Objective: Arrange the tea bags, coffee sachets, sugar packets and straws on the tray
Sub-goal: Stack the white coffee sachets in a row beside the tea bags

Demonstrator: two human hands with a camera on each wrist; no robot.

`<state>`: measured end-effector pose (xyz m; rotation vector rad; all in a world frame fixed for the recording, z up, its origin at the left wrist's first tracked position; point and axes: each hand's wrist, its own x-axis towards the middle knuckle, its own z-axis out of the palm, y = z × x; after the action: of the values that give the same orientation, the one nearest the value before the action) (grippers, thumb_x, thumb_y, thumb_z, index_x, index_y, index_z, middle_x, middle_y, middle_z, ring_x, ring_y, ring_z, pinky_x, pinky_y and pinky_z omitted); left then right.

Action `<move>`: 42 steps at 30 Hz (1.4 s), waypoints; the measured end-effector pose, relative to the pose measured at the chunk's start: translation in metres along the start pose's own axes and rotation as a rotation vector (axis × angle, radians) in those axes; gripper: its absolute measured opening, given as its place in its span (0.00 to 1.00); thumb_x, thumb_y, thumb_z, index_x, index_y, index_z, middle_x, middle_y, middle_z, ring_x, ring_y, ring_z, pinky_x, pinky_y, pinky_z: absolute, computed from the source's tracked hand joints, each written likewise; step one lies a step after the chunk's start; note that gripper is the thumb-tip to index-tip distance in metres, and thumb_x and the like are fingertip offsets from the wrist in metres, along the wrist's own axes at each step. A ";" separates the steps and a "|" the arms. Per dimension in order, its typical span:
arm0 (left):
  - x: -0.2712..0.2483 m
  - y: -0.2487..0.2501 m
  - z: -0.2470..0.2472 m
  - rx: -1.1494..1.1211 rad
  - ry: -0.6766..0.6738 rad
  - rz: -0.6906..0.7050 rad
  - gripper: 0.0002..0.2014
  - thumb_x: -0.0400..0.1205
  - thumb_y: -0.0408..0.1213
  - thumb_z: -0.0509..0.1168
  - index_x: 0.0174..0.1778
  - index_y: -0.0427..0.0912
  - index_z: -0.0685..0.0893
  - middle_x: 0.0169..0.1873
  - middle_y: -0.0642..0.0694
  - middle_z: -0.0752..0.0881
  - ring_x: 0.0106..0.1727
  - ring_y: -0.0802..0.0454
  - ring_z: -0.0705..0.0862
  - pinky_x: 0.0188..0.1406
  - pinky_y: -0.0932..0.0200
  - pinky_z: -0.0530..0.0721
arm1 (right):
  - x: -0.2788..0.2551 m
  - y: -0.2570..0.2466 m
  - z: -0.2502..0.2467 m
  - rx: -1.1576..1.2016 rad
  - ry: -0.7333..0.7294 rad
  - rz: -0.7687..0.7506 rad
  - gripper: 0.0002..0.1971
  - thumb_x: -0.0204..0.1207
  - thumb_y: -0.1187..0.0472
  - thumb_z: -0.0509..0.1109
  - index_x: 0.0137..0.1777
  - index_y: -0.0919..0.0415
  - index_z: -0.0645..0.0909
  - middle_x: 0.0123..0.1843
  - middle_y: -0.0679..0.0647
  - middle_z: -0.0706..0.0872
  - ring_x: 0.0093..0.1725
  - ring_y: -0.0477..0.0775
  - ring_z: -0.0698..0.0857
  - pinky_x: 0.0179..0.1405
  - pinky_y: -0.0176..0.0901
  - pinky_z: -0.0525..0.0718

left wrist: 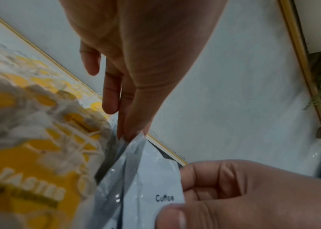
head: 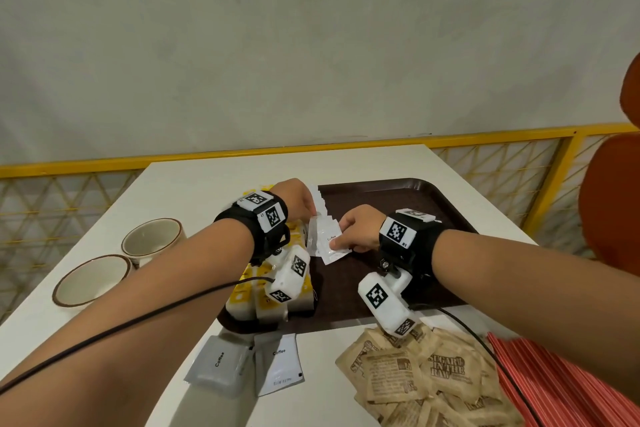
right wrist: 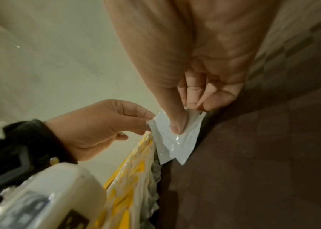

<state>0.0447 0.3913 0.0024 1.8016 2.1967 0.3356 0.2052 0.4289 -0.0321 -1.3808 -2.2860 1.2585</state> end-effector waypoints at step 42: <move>-0.013 -0.035 -0.007 -0.196 0.173 -0.150 0.07 0.78 0.35 0.69 0.47 0.39 0.90 0.50 0.44 0.89 0.54 0.46 0.85 0.52 0.55 0.82 | -0.023 -0.011 -0.010 0.155 -0.010 -0.069 0.08 0.67 0.72 0.79 0.39 0.66 0.81 0.39 0.62 0.85 0.39 0.55 0.87 0.49 0.47 0.90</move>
<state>0.0121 0.3716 -0.0026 1.5468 2.3050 0.6700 0.2164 0.4138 -0.0124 -1.2352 -2.1703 1.3904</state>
